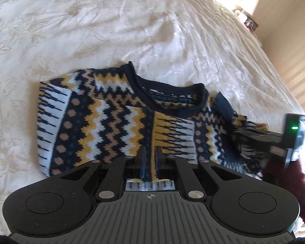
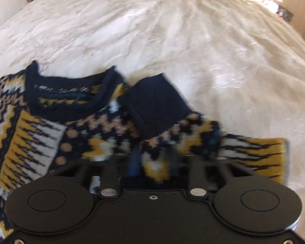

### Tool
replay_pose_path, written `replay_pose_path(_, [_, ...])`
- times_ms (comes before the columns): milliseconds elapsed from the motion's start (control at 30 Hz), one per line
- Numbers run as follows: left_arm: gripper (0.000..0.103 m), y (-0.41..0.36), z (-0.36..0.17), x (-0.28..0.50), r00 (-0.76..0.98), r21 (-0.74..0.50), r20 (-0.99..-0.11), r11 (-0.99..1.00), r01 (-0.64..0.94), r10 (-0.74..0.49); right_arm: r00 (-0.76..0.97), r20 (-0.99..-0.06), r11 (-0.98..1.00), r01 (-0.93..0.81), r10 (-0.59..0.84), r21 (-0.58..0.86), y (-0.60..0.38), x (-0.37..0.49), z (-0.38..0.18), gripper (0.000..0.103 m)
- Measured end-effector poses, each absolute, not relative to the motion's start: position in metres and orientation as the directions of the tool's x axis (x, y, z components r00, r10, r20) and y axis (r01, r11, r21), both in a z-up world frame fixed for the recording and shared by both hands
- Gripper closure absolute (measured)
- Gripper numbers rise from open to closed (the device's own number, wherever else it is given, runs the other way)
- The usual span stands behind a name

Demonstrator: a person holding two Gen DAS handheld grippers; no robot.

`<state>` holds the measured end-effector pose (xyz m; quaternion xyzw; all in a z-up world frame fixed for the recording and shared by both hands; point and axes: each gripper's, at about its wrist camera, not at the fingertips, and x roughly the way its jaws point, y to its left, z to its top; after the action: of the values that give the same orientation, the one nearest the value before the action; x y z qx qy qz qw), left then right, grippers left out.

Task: Fold small clothes
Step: 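Grasp the navy cuff with the right gripper and lift it, then lay the held sleeve across the sweater body with the right gripper and release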

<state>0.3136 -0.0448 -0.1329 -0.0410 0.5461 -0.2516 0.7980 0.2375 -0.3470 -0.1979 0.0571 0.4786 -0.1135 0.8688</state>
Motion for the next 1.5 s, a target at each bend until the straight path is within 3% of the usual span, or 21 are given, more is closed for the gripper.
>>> replay_pose_path(233, [0.094, -0.027, -0.139, 0.314, 0.269, -0.370, -0.845, 0.868, 0.333, -0.463, 0.630, -0.769, 0.946, 0.302, -0.107, 0.116, -0.367, 0.200, -0.137, 0.090])
replay_pose_path(500, [0.094, 0.004, -0.143, 0.316, 0.288, -0.394, -0.837, 0.877, 0.276, -0.466, 0.782, -0.615, 0.951, 0.104, 0.101, 0.289, -0.294, 0.207, -0.050, 0.090])
replay_pose_path(767, [0.094, 0.052, -0.145, 0.319, 0.326, -0.350, -0.859, 0.917, 0.192, -0.396, 0.647, -0.704, 0.951, -0.116, 0.292, 0.288, -0.175, 0.268, -0.121, 0.089])
replay_pose_path(933, [0.094, 0.069, -0.145, 0.321, 0.347, -0.330, -0.864, 0.931, 0.157, -0.365, 0.510, -0.788, 0.938, -0.195, 0.346, 0.286, -0.150, 0.278, -0.171, 0.073])
replay_pose_path(1000, [0.093, 0.070, -0.145, 0.323, 0.350, -0.332, -0.863, 0.931, 0.154, -0.365, 0.489, -0.787, 0.925, -0.235, 0.377, 0.297, -0.148, 0.269, -0.173, 0.045])
replay_pose_path(1033, [0.091, 0.070, -0.145, 0.324, 0.349, -0.338, -0.860, 0.928, 0.155, -0.372, 0.494, -0.779, 0.921, -0.246, 0.386, 0.301, -0.151, 0.265, -0.171, 0.041])
replay_pose_path(1067, [0.075, 0.068, -0.146, 0.326, 0.348, -0.348, -0.856, 0.924, 0.157, -0.381, 0.502, -0.772, 0.920, -0.245, 0.390, 0.305, -0.155, 0.261, -0.168, 0.038])
replay_pose_path(1100, [0.063, 0.066, -0.148, 0.329, 0.348, -0.361, -0.850, 0.919, 0.161, -0.395, 0.507, -0.770, 0.922, -0.234, 0.388, 0.310, -0.161, 0.257, -0.165, 0.038])
replay_pose_path(1333, [0.059, 0.032, -0.162, 0.349, 0.288, -0.440, -0.834, 0.883, 0.165, -0.470, 0.538, -0.788, 0.946, -0.060, 0.300, 0.319, -0.215, 0.234, -0.161, 0.037])
replay_pose_path(1500, [0.059, 0.026, -0.176, 0.338, 0.219, -0.542, -0.818, 0.840, 0.011, -0.531, 0.553, -0.794, 0.947, 0.032, 0.251, 0.321, -0.251, 0.210, -0.158, 0.037])
